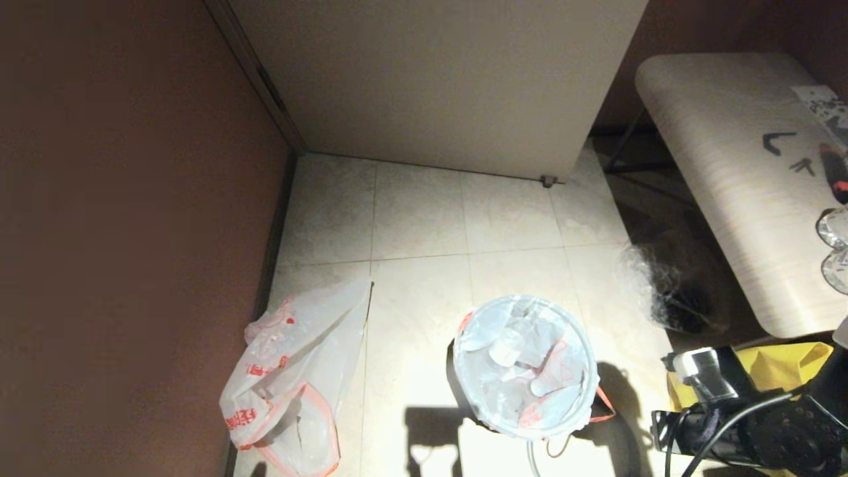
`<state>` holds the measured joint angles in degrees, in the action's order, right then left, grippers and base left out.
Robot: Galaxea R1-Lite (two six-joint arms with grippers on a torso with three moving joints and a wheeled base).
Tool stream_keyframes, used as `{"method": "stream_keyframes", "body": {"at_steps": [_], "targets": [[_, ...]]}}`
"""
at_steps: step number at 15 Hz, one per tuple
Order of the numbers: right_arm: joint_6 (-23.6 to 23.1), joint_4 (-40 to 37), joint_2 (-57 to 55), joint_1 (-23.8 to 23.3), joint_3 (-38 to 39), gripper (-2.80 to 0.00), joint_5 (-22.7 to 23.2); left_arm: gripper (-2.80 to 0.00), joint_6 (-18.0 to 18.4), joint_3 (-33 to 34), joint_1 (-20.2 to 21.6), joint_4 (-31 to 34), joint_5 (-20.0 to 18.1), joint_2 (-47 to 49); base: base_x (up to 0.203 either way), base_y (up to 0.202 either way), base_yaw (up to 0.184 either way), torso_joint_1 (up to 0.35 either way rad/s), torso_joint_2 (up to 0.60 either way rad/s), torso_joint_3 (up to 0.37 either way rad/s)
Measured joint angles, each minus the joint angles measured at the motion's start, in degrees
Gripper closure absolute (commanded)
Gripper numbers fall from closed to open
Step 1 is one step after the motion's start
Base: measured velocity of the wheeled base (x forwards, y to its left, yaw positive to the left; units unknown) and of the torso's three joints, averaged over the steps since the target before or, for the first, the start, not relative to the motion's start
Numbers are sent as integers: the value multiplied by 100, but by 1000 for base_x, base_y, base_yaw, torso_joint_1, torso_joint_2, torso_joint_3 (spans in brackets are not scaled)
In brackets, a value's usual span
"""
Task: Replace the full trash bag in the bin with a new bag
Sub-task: Place the trash bag on the floor
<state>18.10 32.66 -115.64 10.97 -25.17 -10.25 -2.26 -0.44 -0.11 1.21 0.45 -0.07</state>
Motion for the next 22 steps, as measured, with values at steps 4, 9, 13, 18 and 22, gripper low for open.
{"method": "stream_keyframes", "body": {"at_steps": [4, 9, 13, 18, 22], "targets": [[-16, 261, -567, 126, -562, -280, -68, 0, 0, 0, 1, 0, -4, 0, 0, 0, 0, 0, 0, 0], [-204, 567, -1556, 130, -1297, -280, -372, 0, 0, 0, 1, 0, 1, 0, 0, 0, 0, 0, 0, 0], [-466, 782, -2038, 28, -1472, -280, -363, 0, 0, 0, 0, 0, -1, 0, 0, 0, 0, 0, 0, 0], [-713, 819, -2364, -124, -1719, 0, -367, 0, 0, 0, 0, 2, -1, 0, 0, 0, 0, 0, 0, 0], [-736, 802, -2360, -82, -1799, 0, -401, 0, 0, 0, 0, 0, -1, 0, 0, 0, 0, 0, 0, 0]]}}
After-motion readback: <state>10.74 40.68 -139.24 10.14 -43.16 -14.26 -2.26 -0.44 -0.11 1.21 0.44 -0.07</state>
